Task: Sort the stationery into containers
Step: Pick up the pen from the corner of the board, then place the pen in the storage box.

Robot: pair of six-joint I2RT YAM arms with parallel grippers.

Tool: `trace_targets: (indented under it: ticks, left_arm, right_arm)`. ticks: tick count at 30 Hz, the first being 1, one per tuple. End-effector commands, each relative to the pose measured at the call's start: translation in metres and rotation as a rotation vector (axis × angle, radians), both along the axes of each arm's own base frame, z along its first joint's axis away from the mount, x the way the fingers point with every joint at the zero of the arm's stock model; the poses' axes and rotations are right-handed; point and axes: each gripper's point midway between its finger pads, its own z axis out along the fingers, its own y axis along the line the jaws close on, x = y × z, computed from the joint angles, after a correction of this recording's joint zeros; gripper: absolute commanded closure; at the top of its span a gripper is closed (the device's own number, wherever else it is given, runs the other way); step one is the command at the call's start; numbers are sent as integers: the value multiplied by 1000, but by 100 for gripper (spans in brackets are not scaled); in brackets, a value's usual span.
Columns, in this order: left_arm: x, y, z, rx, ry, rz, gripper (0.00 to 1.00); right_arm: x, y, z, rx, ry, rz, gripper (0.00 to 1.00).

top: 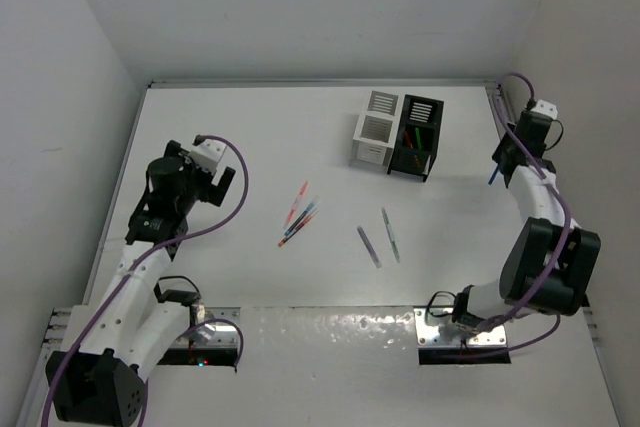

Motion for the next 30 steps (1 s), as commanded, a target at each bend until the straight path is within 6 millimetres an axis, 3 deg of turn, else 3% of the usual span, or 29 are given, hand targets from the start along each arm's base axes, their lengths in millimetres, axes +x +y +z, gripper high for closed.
trace_targets:
  ticks: [1,3,5,6,7,8,11,13,14,17,25,30]
  left_arm:
    - [4,0,27,-36,-89,9,0]
    - [4,0,27,-42,-93,10,0]
    - [3,0,26,-44,-91,9,0]
    - [3,-1,26,-47,-91,9,0]
    - [3,-1,24,-47,-88,9,0]
    - [2,-1,25,-55,-93,10,0]
    - [1,-3,21,-68,-90,3,0]
    - [0,-4,21,-76,-92,3,0]
    - [0,-5,21,-76,-93,1,0]
    - [-2,-3,20,-74,-95,10,0]
    - [-6,1,17,-72,-87,28,0]
    - [-7,1,14,-70,-84,31,0]
  right_arm:
    - [24,23,48,-90,-119,150,100]
    - [36,47,74,-126,-170,237,100]
    - [44,77,124,-196,-297,354,100]
    - [49,88,131,-195,-329,389,100]
    - [51,98,159,-236,-409,429,100]
    - [55,119,172,-237,-456,498,100]
    - [64,158,201,-258,-558,615,100]
    - [74,167,205,-284,-597,643,100]
    - [77,188,204,-280,-609,690,100]
    - [94,212,193,-297,-602,724,100]
    - [124,240,171,-340,-623,735,100]
    - [129,232,134,-347,-571,715,100]
